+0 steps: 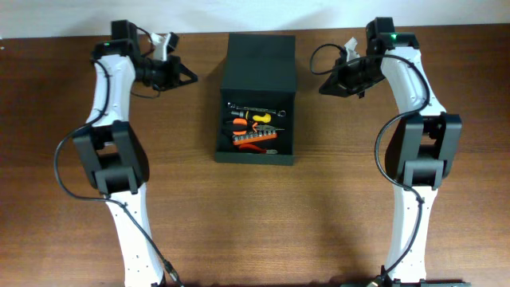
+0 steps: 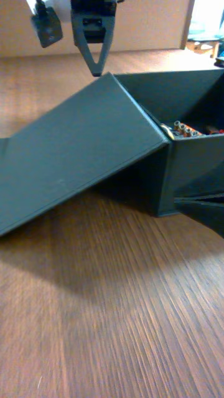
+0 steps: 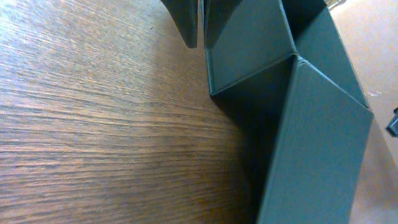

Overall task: Pack container
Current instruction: 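Bring both grippers to the raised lid edges on either side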

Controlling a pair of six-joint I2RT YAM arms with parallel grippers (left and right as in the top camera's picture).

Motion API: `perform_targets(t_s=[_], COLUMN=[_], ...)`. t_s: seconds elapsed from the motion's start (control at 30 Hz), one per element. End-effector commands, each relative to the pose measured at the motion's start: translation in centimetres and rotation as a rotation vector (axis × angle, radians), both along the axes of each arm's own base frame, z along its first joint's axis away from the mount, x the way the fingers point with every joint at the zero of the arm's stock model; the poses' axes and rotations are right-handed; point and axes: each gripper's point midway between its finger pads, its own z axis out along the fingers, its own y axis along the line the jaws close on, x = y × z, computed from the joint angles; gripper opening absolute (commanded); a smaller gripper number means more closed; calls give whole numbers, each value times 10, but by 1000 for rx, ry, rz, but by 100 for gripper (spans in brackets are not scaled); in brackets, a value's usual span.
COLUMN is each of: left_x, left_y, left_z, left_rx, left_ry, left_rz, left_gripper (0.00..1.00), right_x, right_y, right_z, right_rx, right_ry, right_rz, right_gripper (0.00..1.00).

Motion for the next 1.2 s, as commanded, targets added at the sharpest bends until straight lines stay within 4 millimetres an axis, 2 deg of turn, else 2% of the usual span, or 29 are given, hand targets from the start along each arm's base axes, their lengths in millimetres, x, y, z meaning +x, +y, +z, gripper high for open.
perform_targets(t_s=[0.0,0.23,0.43,0.63,0.83,1.0,1.17], left_x=[-3,0,6,10,31,35,39], left_y=[-20,-40,-38,-30,-31,-41,-54], left_z=[-14,-36,-53,-64,-60,-52,-35], left_rx=[-27,-7,19,82,84,41,-62], left_ry=[29,44,73,74,-24,-52,-112], left_rz=[-32,-48,-5,22,33,20,-23], left_gripper=[2,2,2,2,2,2,2], right_x=[-3,6,18,25,32,42,46], right_y=[11,19,35,53,63,76,98], right_z=[-8,-13,-18,-39,-48,-39,-5], right_rx=[12,11,10,18,30,75,276], right_ry=[-7,-49,-114,-116,-128,-203,-331], right_rz=[47,61,92,88,79,110,208], right_gripper=[4,4,4,4,4,4,4])
